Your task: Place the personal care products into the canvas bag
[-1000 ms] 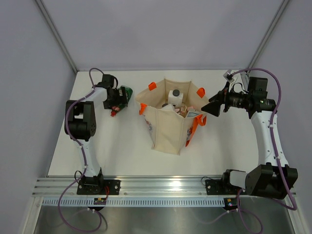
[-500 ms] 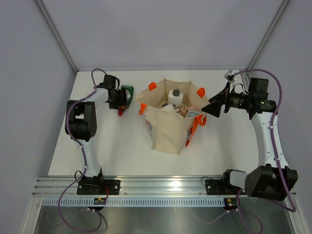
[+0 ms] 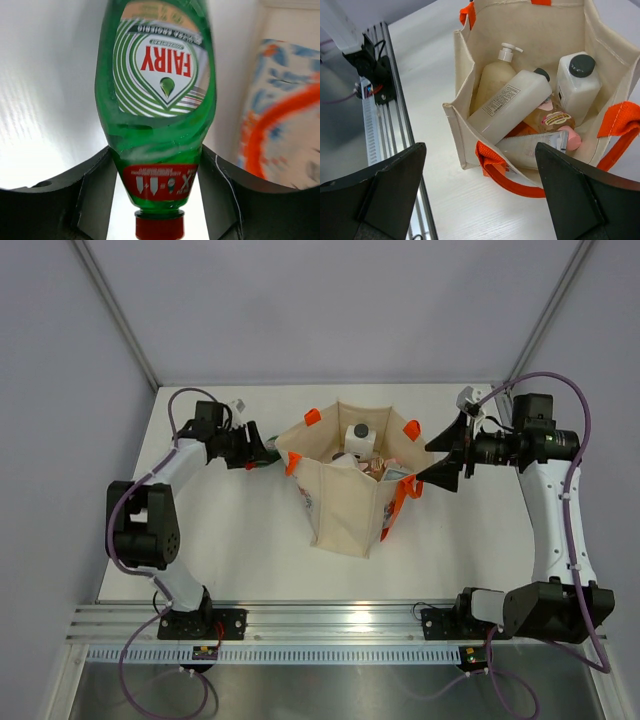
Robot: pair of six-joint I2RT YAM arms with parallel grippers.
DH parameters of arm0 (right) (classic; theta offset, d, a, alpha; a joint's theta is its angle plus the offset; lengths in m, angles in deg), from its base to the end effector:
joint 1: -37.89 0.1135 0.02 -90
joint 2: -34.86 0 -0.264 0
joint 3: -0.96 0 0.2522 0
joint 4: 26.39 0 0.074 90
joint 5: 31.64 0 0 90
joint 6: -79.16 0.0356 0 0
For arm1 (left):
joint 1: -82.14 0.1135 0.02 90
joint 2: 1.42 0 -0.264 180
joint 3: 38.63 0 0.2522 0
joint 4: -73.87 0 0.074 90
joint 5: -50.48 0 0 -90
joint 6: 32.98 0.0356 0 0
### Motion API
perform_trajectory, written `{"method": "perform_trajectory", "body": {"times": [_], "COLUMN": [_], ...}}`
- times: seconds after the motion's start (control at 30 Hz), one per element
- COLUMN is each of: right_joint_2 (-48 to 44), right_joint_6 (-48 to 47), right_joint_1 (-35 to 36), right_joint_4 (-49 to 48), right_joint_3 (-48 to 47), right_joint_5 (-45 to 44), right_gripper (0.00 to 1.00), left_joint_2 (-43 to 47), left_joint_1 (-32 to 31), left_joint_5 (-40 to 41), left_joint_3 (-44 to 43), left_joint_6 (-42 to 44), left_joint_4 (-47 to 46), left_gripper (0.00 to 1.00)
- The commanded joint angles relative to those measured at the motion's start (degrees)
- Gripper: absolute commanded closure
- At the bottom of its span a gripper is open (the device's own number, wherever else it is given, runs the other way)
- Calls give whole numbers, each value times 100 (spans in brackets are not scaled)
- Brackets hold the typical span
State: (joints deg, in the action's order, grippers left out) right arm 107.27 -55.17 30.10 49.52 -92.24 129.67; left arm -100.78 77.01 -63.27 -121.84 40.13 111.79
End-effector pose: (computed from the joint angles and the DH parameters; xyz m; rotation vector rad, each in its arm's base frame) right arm 0.2273 0.0029 0.3846 -1.0052 1.6748 0.9650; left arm 0.3650 -0.0472 0.2175 -0.0874 2.5273 -0.6770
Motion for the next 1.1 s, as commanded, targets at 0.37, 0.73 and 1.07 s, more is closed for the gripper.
{"method": "perform_trajectory", "body": {"times": [0.37, 0.73, 1.07], "right_joint_2": [-130, 107, 757], "right_joint_6": [-1095, -1024, -445], "right_joint_1": [2262, 4221, 5875], "right_joint_4": [334, -71, -1652], "right_joint_3": [-379, -617, -792], "right_joint_5": [-1109, -2401, -4000], "right_gripper": [0, 1, 1], "left_joint_2": [1181, 1963, 2727], "left_joint_1": [99, 178, 240], "left_joint_5": [-1325, -1457, -1817], "left_joint_3": [1082, 1346, 1944], "left_joint_6": [-219, -289, -790], "left_joint_4": [202, 396, 414], "left_gripper": [100, 100, 100]}}
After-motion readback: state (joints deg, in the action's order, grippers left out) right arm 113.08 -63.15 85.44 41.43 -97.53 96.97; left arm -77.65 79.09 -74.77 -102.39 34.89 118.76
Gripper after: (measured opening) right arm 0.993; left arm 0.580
